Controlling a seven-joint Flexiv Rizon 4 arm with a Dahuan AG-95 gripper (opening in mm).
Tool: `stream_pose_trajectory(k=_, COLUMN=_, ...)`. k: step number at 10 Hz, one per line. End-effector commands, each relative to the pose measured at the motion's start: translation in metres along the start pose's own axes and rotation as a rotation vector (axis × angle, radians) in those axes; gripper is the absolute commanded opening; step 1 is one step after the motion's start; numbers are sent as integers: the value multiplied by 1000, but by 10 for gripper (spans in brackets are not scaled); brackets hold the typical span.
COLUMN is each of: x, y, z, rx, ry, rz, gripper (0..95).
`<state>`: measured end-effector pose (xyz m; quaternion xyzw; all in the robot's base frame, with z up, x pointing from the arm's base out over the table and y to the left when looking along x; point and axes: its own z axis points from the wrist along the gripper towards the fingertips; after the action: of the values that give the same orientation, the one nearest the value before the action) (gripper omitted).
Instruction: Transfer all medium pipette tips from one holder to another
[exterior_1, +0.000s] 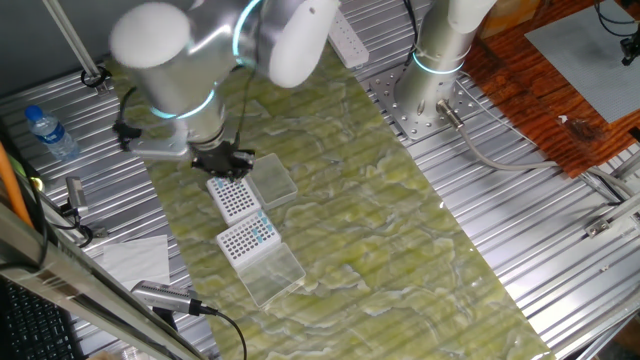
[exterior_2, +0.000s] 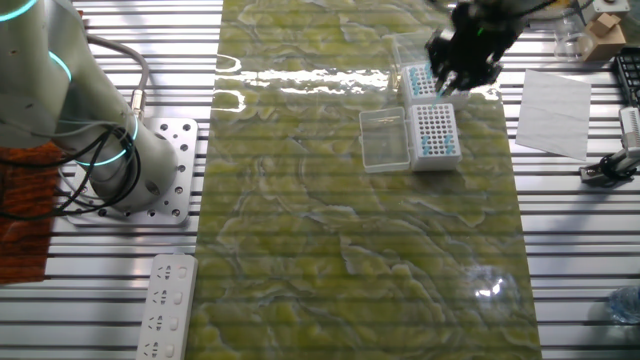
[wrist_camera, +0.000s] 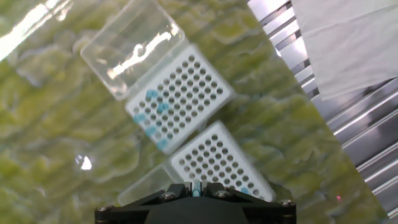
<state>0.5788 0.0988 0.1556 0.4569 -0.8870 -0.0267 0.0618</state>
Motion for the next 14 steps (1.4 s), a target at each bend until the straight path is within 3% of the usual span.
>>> stream_pose_trajectory(k=1, x=-21, y=10, z=5, rx=-4, ry=-24, rz=68, gripper=0)
stream_pose_trajectory(k=3, x=-32, y=15, z=8, rx=3, ry=-22, rz=94, gripper=0)
stream_pose_trajectory(k=9, x=-49, y=23, z=17, rx=15, ry=-27, rz=134, gripper=0)
stream_pose_trajectory(k=14, x=-53, y=25, z=20, rx=22, ry=-28, rz=137, gripper=0)
